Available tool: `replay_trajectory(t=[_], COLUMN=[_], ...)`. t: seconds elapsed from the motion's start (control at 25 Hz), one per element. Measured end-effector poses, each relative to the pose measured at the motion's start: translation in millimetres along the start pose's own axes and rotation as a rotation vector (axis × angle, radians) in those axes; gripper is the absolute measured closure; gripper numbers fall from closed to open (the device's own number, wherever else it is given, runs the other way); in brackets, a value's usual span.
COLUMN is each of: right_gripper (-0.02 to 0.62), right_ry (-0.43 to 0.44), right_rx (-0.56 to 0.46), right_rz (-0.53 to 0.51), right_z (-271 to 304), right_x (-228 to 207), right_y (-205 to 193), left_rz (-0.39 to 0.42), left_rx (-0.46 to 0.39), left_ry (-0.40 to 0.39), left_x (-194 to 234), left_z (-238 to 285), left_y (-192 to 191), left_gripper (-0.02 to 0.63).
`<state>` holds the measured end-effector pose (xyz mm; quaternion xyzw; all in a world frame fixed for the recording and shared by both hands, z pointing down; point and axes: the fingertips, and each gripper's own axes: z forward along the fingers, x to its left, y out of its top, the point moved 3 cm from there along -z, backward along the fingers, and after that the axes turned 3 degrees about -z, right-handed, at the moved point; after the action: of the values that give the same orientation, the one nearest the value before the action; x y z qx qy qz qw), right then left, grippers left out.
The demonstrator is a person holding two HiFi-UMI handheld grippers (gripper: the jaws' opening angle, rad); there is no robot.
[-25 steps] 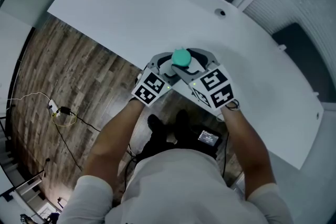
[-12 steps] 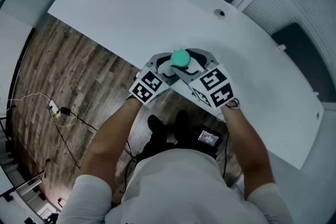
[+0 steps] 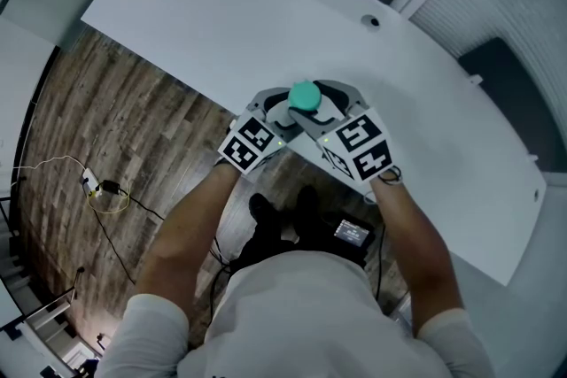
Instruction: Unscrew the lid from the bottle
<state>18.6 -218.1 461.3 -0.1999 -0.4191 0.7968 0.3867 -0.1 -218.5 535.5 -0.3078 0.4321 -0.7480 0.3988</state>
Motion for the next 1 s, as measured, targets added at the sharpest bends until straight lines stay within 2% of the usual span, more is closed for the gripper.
replay_trajectory(t=[0.4,1.0], right_gripper=[0.304,0.304], right_ry=[-0.005,-0.043], right_rx=[-0.041,-0.094], right_rz=[0.030,0.031], right_z=[-7.3,-18.7], right_x=[-1.2,-3.5], right_y=[9.8,20.1], left_rz=[-0.018,-0.029], left_rx=[0.016,-0.054], left_ry=[0.010,0.011], left_x=[-1.0,-7.5], left_z=[0.9,-17.1], left_y=[0.4,24.7], left_gripper=[0.295,0.293])
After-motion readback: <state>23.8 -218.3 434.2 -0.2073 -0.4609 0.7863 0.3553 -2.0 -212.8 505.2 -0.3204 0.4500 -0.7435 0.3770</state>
